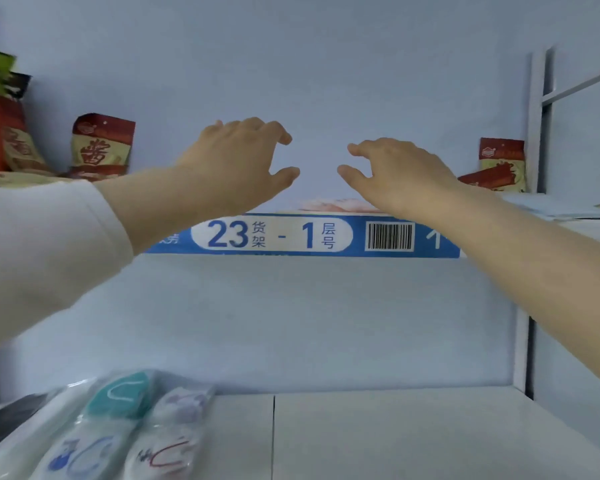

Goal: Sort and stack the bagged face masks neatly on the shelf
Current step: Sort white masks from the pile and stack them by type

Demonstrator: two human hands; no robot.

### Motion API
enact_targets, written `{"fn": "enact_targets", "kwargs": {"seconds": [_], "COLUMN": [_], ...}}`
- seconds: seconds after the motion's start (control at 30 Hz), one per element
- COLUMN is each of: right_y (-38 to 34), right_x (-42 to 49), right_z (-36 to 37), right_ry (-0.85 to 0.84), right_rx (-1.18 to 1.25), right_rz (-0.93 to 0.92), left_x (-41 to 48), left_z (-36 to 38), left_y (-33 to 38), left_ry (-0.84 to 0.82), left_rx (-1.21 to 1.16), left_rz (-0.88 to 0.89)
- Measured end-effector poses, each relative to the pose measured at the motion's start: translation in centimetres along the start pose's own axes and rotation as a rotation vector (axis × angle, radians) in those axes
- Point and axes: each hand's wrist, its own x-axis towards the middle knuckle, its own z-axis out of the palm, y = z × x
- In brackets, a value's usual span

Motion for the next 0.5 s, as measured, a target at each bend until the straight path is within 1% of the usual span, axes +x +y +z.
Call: {"fn": "enact_targets", "kwargs": {"seconds": [0.13, 0.23, 0.3, 0.33, 0.5], "right_y": [-2.1, -3.3, -3.9, -4.4, -8.7], "right_x": [-5.2, -10.7, -14.8, -16.8, -24.0], "right_z": [-0.4, 1.5, 3.5, 4.5, 9.7], "right_ry": [0.064, 0.185, 0.217, 0.185, -0.087], "right_rx": [0.046, 0.081, 0.098, 0.112, 0.182], "right_rz": [-0.051, -0.147, -0.165, -0.156, -0.114], "left_x": [-6.0, -11.5, -15.5, -17.5, -25.7], "left_z": [-1.7, -1.8, -1.3, -0.7, 3.1], "left_y": [0.3, 0.5, 0.6, 0.3, -1.5], "left_ry": [0.028, 0.071, 0.028, -0.007, -0.206], "left_rx": [0.03, 0.006, -0.019, -0.043, -0.122], "left_rz": [-0.009, -0.024, -0.04, -0.069, -0.241]}}
